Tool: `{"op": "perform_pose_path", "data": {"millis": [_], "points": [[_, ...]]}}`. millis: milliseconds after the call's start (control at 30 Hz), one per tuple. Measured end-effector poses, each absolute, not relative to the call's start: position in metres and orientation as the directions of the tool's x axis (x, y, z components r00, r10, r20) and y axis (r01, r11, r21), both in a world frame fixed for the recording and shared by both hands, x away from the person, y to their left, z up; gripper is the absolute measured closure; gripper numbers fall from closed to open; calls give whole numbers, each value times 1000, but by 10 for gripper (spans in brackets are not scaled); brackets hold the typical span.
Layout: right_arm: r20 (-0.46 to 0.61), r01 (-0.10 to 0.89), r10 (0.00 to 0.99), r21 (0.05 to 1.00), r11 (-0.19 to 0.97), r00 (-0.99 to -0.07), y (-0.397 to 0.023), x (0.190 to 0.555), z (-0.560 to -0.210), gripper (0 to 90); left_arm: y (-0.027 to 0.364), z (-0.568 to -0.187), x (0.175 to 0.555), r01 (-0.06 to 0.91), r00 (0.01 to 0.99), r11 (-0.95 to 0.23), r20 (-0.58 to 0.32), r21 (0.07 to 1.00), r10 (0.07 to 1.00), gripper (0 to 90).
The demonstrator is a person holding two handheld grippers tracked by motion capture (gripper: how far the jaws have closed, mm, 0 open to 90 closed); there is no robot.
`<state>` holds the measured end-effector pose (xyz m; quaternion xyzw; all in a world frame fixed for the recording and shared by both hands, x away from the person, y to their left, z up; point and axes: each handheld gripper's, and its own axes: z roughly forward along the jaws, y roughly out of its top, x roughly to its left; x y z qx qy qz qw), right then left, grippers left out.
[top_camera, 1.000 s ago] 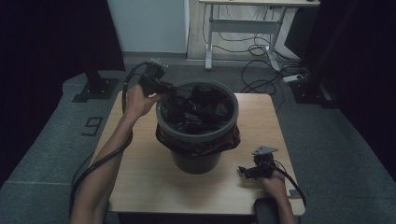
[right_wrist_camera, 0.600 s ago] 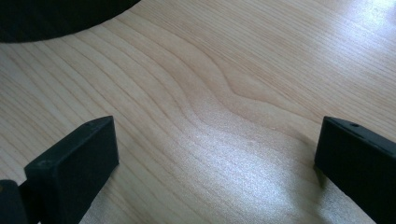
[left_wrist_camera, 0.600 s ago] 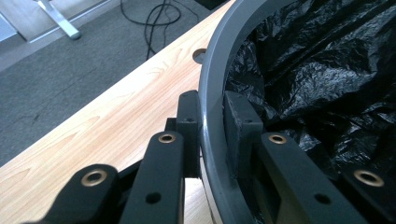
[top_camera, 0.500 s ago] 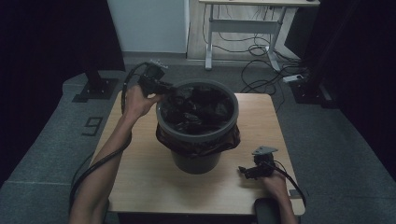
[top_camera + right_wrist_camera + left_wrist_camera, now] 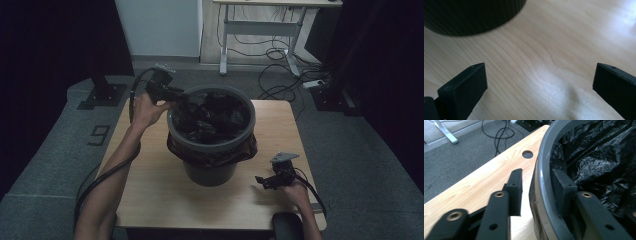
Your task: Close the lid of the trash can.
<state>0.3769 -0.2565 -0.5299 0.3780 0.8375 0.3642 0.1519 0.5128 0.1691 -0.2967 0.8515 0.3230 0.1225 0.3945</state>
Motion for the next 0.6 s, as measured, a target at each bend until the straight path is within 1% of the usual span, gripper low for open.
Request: {"op": "perform_pose_path", "data": {"millis": [67,100,300,433,600], "points": [[27,510,736,738,442,-677,-256,377,-521,0,168,-297,512,439,761,-494,-18,750,648,556],[32,511,734,739,440,-678,-256,377,-516,0,168,-296,512,433,761,-499,-8,750,649,548],[30,491,719,751,442,-695,-255,380,-492,0,167,-296,511,419,759,-511,19,751,650,530],[55,489,711,763,424,-701,-255,383,-474,0,167,-296,510,406,761,-515,32,755,648,531],[69,465,699,792,395,-712,-255,385,-447,0,168,-297,511,410,758,-509,27,757,652,514]]}}
